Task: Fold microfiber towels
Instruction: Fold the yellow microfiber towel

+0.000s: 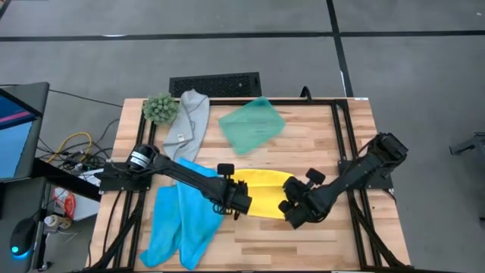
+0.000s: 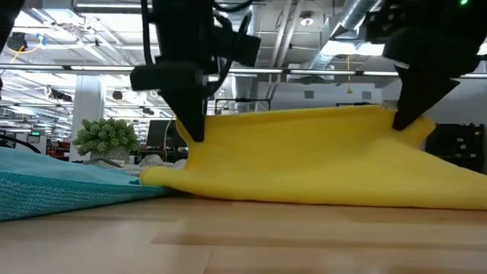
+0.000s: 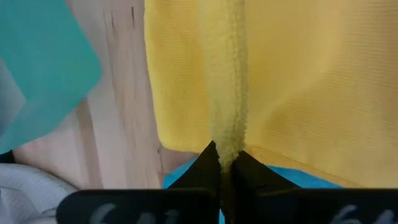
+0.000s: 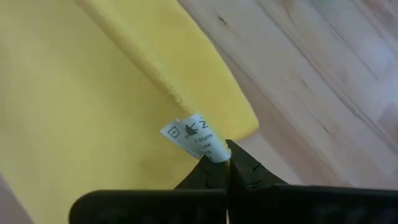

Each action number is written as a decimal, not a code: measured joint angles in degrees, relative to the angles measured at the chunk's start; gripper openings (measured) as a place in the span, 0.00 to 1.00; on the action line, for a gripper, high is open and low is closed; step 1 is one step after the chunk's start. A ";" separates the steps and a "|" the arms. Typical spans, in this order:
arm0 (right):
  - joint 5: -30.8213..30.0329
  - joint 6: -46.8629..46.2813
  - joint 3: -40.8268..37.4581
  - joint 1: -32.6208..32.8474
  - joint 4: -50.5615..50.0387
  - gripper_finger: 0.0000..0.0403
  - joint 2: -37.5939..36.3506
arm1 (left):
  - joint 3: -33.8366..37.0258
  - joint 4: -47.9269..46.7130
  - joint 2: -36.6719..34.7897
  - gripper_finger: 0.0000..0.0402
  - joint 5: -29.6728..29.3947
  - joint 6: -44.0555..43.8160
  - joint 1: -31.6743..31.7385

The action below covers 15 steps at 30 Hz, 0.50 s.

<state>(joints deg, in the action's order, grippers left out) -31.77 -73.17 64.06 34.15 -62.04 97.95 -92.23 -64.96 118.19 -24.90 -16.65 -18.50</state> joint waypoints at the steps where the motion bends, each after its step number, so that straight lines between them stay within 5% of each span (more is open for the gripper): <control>1: 0.00 0.01 -0.18 -0.41 0.00 0.01 0.00 | 0.45 0.87 0.00 0.00 0.15 0.22 0.29; 15: 0.62 6.34 -3.42 -5.44 6.22 0.07 0.00 | 4.59 5.19 -0.02 0.07 -3.09 1.18 1.68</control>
<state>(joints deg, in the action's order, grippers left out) -31.15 -66.82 60.64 28.71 -55.82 97.95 -87.64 -59.77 118.17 -28.00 -15.47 -16.82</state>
